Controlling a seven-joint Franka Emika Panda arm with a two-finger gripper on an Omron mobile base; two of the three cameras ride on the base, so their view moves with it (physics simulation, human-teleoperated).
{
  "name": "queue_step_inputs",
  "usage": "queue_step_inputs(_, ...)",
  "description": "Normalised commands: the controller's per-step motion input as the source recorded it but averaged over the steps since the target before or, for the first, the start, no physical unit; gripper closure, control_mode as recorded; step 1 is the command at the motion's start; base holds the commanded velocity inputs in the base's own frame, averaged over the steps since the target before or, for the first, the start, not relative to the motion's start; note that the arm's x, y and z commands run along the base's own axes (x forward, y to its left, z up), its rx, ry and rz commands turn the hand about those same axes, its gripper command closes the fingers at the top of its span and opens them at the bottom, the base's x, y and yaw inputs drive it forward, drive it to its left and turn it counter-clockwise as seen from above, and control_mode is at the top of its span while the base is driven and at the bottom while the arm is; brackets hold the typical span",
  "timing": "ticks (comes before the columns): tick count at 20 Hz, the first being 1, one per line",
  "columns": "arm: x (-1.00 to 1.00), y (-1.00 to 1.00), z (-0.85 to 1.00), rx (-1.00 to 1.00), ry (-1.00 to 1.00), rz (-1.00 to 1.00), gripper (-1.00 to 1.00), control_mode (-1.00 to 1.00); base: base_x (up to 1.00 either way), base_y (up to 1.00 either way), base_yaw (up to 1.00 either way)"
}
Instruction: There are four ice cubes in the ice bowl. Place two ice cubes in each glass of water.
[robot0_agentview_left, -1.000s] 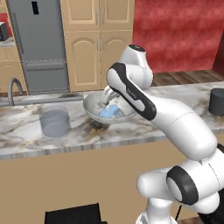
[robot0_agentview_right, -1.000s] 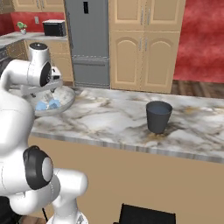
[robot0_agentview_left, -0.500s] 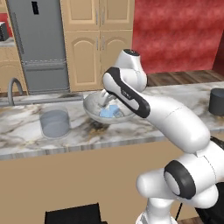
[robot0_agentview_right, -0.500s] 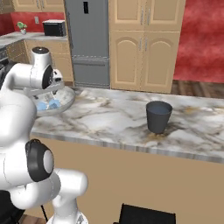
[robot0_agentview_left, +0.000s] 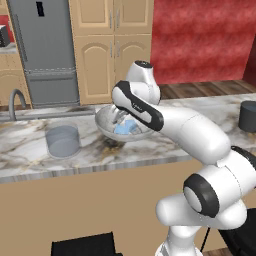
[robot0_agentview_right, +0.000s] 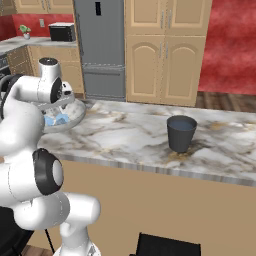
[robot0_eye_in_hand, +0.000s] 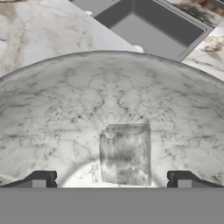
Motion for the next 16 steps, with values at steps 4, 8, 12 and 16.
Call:
queue_step_inputs(4,0.24,0.19,-0.18,-0.03,0.00,0.00,-1.00,-1.00,0.00,0.00,0.00)
queue_step_inputs(8,0.35,0.05,-0.12,-0.01,0.00,0.00,-1.00,-1.00,0.00,0.00,0.00)
queue_step_inputs(12,0.42,0.00,-0.09,0.00,0.00,0.00,-1.00,-1.00,0.00,0.00,0.00)
queue_step_inputs(16,0.36,0.00,-0.13,-0.01,0.01,0.00,-1.00,-1.00,0.00,0.00,0.00)
